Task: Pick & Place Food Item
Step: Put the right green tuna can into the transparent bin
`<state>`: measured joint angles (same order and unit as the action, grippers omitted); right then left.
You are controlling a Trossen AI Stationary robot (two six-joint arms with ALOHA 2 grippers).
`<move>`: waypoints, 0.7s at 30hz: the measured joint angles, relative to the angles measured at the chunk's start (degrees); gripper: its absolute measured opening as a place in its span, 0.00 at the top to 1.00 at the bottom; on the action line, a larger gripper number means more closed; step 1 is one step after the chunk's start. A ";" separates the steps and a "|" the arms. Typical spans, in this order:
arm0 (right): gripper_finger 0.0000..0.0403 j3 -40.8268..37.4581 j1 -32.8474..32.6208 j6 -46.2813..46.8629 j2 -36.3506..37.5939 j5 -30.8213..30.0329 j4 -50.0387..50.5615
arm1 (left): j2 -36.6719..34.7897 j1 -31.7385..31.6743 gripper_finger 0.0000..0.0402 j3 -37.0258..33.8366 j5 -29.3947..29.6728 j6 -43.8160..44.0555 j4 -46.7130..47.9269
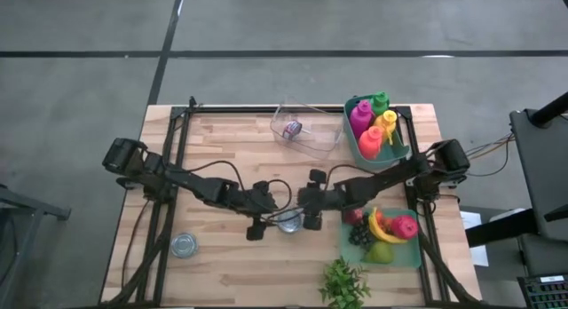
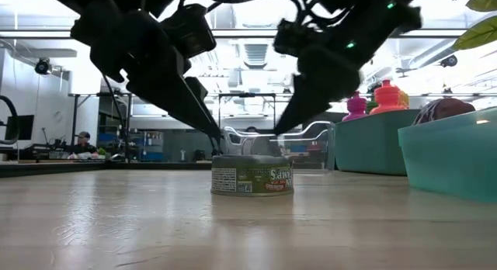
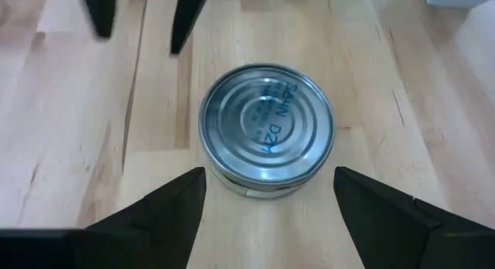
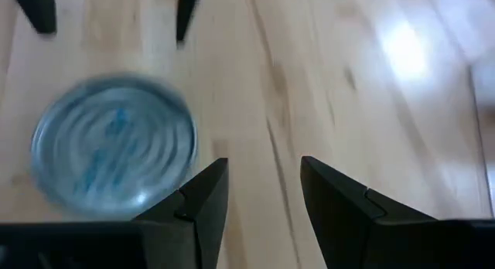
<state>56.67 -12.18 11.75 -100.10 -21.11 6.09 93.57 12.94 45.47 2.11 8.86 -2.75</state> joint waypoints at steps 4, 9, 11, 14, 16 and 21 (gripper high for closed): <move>0.61 -1.19 -1.90 6.86 2.67 0.47 4.44 | 0.01 -0.05 0.28 0.00 0.23 -0.12 -0.45; 0.61 -3.10 -5.43 8.00 1.97 3.57 -0.48 | 0.01 -0.19 0.28 0.05 0.84 -1.73 -1.10; 0.61 -3.61 -6.63 7.97 1.04 3.35 -1.60 | 0.01 -0.29 0.28 0.04 1.31 -1.79 -1.62; 0.61 -3.60 -7.65 8.34 -1.01 3.15 -3.91 | 0.03 -0.40 0.28 0.04 1.53 -1.82 -3.03; 0.61 -3.63 -7.87 8.84 -2.40 3.15 -6.07 | 0.03 -0.44 0.28 0.04 1.54 -1.85 -4.16; 0.61 -3.43 -7.70 10.16 -6.03 3.13 -8.48 | 0.03 -0.69 0.28 0.04 1.53 -3.06 -4.65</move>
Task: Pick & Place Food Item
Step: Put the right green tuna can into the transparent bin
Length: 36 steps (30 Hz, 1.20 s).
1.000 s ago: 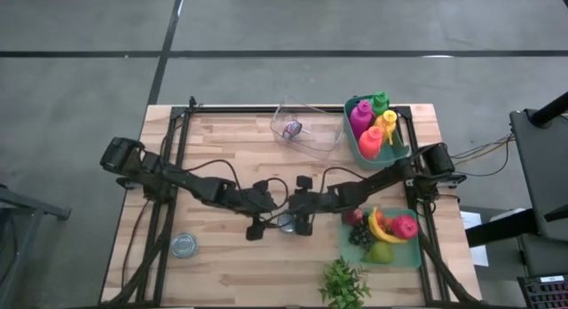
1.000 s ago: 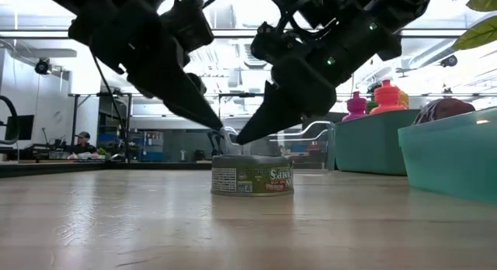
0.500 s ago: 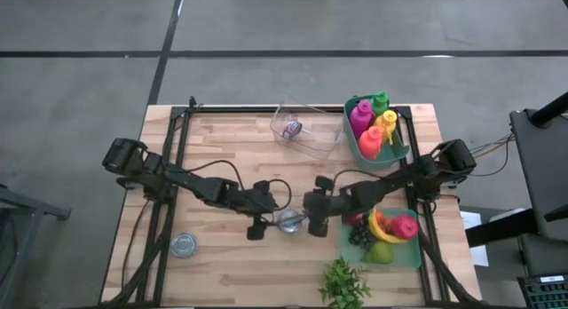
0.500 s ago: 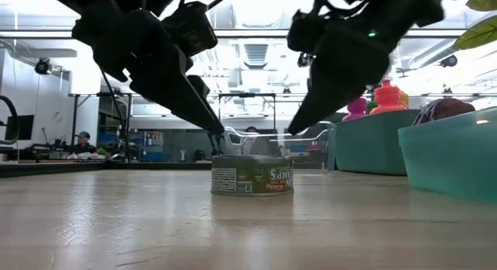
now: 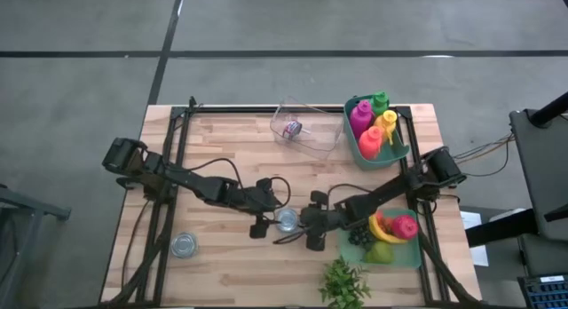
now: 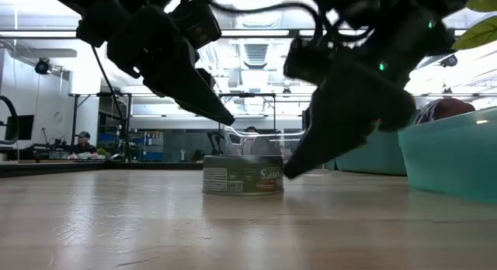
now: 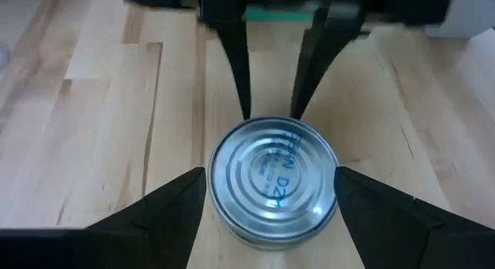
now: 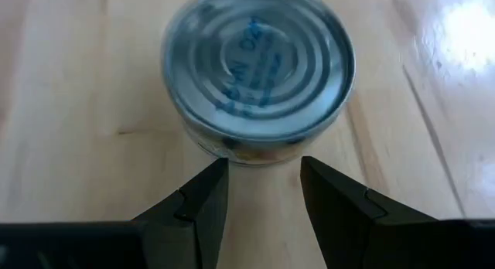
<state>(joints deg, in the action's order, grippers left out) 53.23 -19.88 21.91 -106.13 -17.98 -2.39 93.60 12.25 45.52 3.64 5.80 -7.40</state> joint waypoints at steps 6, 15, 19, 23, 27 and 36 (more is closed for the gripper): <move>0.61 0.13 1.44 0.22 -3.49 -5.63 -5.54 | 0.00 -0.25 0.28 -0.04 0.00 -0.04 1.25; 0.61 0.11 4.94 0.25 -4.91 -13.55 -8.57 | 0.00 -0.30 0.28 -0.09 0.00 0.06 6.43; 0.61 0.22 5.11 0.09 -3.73 -13.09 -8.65 | 0.04 -0.30 0.28 -0.09 -0.07 0.91 9.58; 0.61 0.26 4.73 -0.31 -1.87 -5.10 -7.66 | 0.04 -0.30 0.28 -0.15 -0.11 1.93 10.65; 0.61 0.37 4.28 -1.24 -0.73 6.57 -7.76 | 0.27 -0.29 0.28 -0.49 -0.05 1.95 10.33; 0.61 0.46 3.66 -1.31 -0.85 10.53 -10.11 | 5.48 -0.35 0.28 -0.57 1.49 1.73 4.98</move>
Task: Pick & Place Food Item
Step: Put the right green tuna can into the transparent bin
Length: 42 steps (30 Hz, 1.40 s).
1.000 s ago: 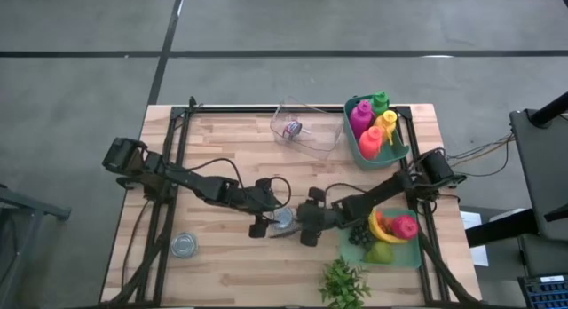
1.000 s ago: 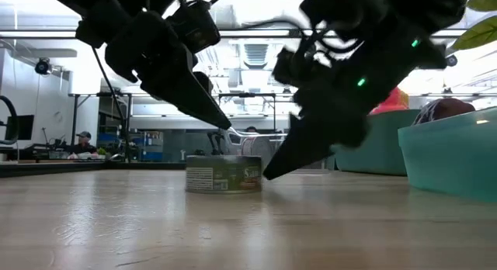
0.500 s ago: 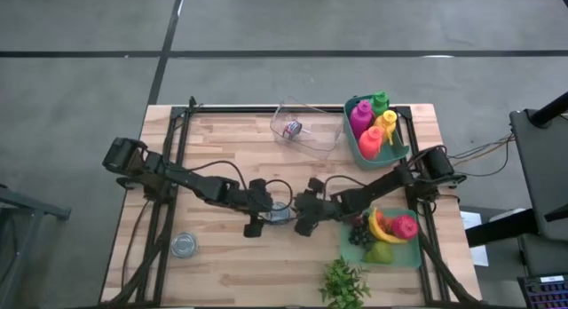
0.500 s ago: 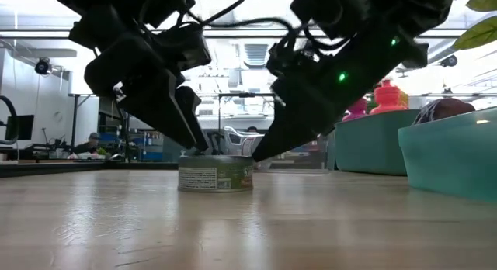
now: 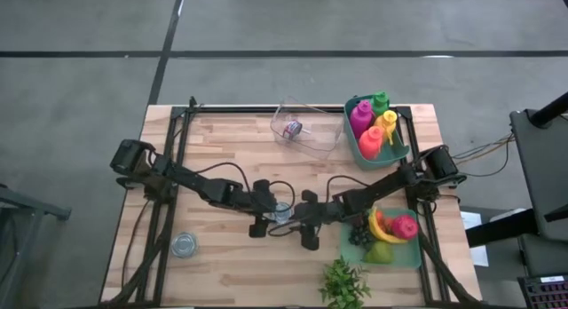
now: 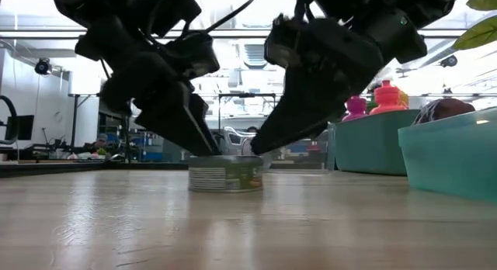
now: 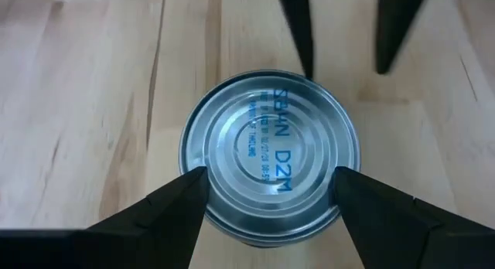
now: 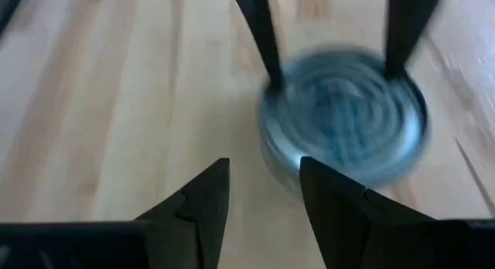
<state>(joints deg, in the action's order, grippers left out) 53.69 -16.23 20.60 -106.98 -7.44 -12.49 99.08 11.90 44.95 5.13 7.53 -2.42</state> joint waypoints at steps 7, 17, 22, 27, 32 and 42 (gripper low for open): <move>0.61 0.15 -0.01 -0.54 0.00 -4.22 1.10 | 0.68 -0.26 0.28 0.65 2.66 -0.95 -3.64; 0.61 0.17 -0.50 -0.47 3.58 -17.72 5.77 | 0.51 -1.30 0.28 1.25 5.97 -1.79 -3.18; 0.61 0.20 -1.05 -1.15 5.54 -18.10 7.51 | 0.51 -1.40 0.28 2.72 6.29 -1.79 -2.51; 0.61 0.09 -1.18 1.43 5.73 -18.06 12.24 | -0.09 -1.40 0.28 6.76 6.28 -1.79 4.71; 0.61 -0.68 -1.18 3.02 5.70 -18.07 13.35 | -0.16 -1.40 0.28 11.11 6.27 -1.77 16.04; 0.61 -0.88 -1.15 3.04 1.47 -18.10 11.55 | -0.23 -1.38 0.28 10.54 5.81 -1.55 18.57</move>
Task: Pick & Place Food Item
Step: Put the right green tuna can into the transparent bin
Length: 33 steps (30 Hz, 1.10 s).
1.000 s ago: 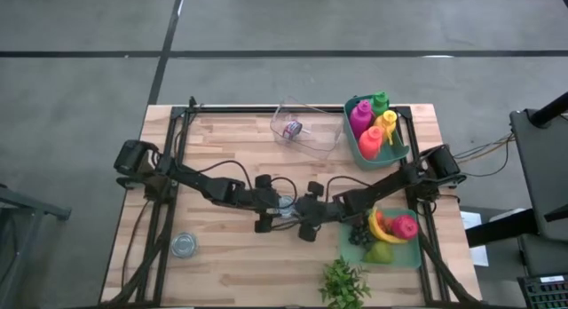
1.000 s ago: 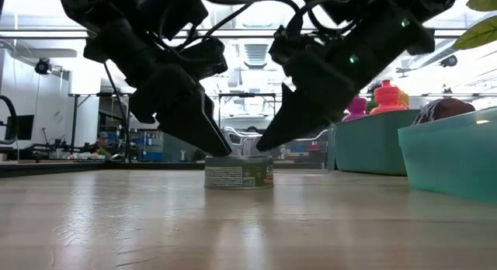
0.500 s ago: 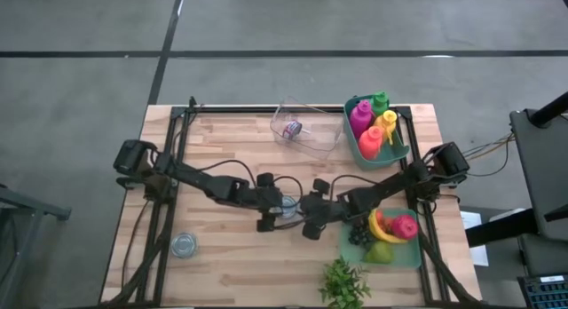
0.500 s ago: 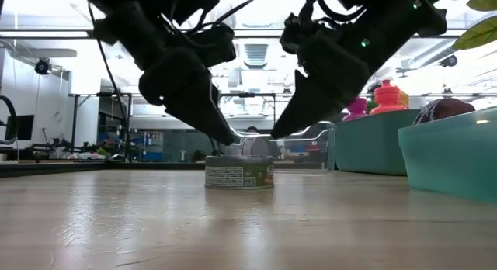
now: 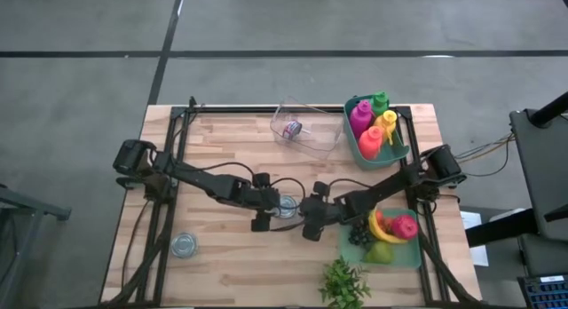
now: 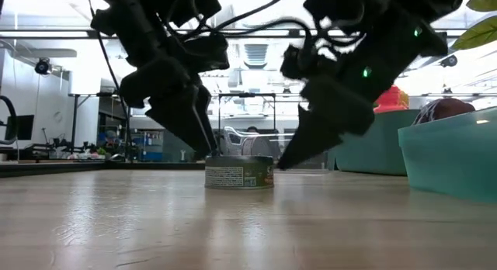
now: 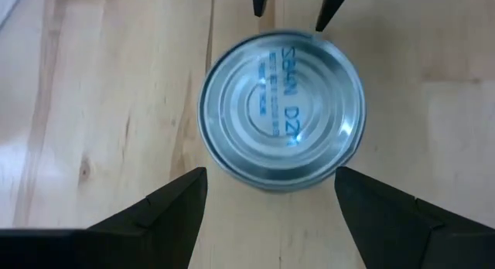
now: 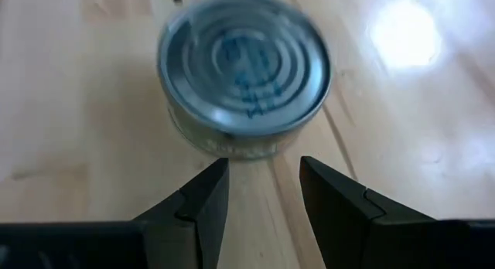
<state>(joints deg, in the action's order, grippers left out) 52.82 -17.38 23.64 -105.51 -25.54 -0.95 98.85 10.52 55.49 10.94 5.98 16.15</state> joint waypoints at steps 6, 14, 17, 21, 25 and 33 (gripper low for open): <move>0.61 -0.01 0.12 -0.02 -2.09 -0.02 -1.38 | 0.00 0.00 0.28 -1.54 -0.42 0.07 -1.04; 0.61 -0.02 0.14 -0.07 -2.48 0.04 -2.13 | 0.00 0.00 0.28 -1.54 -0.59 0.17 -2.17; 0.61 -0.02 0.14 -0.23 -3.20 0.02 -3.39 | 0.02 0.00 0.28 -1.54 -0.66 0.17 -2.19; 0.61 -0.02 0.14 -1.08 -4.59 0.02 -5.59 | 0.09 0.00 0.28 -1.54 -0.66 0.15 -2.75; 0.61 0.00 0.14 -1.31 -5.77 -0.08 -6.64 | 0.83 0.00 0.28 -1.53 -0.85 0.13 -3.32; 0.61 0.02 0.14 -1.29 -5.67 -0.28 -6.96 | 3.29 0.04 0.28 -1.39 -0.19 -0.24 -3.94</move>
<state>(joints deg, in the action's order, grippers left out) 52.84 -17.23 22.35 -111.18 -25.82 -7.90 102.13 10.57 54.10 10.75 5.74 12.21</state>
